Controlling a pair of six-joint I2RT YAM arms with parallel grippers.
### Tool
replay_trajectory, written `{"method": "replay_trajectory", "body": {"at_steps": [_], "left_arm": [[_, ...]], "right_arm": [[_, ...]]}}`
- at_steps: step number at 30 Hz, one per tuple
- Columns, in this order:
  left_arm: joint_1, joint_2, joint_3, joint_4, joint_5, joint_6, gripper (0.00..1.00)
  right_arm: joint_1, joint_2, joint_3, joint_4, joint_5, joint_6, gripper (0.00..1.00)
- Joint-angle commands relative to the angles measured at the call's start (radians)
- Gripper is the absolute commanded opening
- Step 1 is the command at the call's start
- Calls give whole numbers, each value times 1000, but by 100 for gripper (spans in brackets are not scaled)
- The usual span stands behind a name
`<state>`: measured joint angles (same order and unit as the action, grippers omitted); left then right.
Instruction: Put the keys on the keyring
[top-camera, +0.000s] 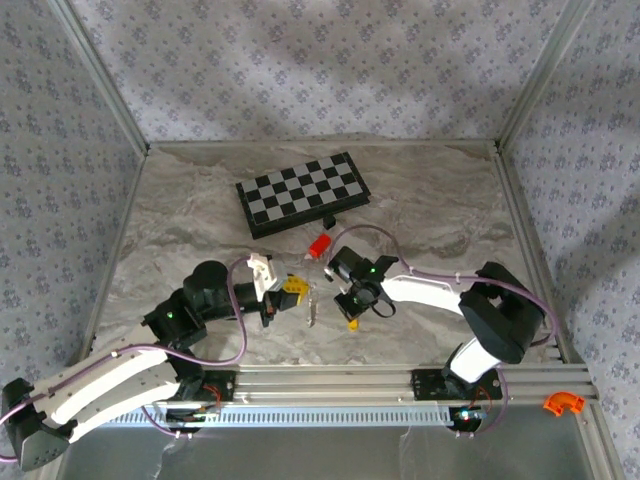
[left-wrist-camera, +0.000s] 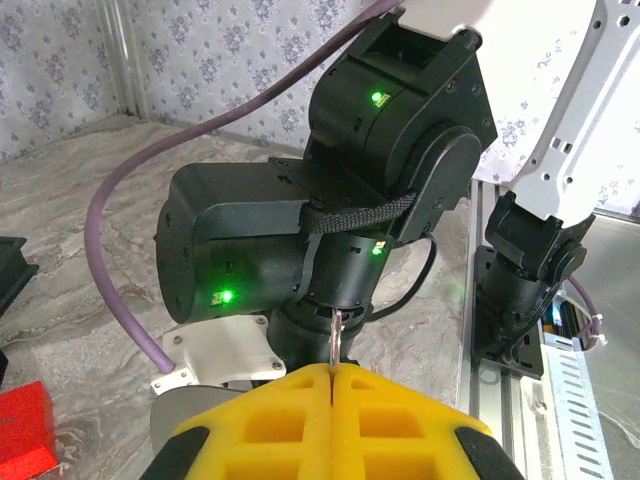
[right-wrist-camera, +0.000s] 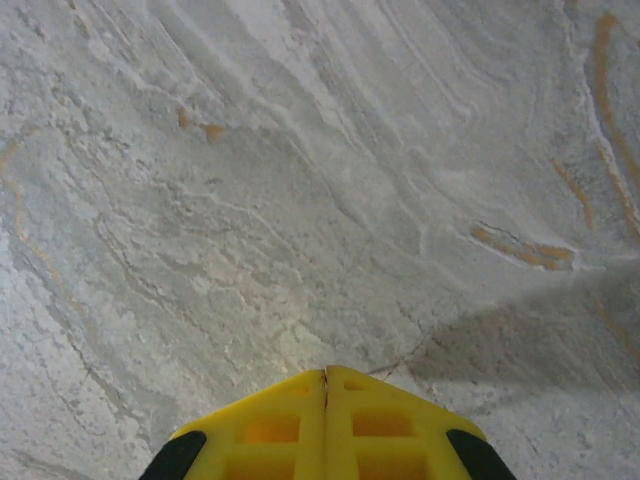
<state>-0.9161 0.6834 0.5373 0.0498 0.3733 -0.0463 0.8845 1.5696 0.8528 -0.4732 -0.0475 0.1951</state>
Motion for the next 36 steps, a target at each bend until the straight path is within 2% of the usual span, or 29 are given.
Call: {"method": "replay_trajectory", "body": {"at_steps": [1, 3, 10, 17, 26, 36], "left_arm": [[8, -5, 0, 46, 15, -10, 0], [8, -9, 1, 47, 16, -12, 0], [8, -8, 0, 53, 18, -16, 0], [10, -9, 2, 53, 21, -17, 0], [11, -8, 6, 56, 28, -17, 0], [14, -4, 10, 58, 38, -19, 0]], "right_arm": [[9, 17, 17, -27, 14, 11, 0], [8, 12, 17, -29, 14, 14, 3], [7, -27, 12, -22, -3, 35, 25], [-17, -78, -26, 2, -41, 69, 33], [-43, -128, -87, 14, -92, 106, 34], [-71, -125, -123, 72, -142, 109, 23]]}}
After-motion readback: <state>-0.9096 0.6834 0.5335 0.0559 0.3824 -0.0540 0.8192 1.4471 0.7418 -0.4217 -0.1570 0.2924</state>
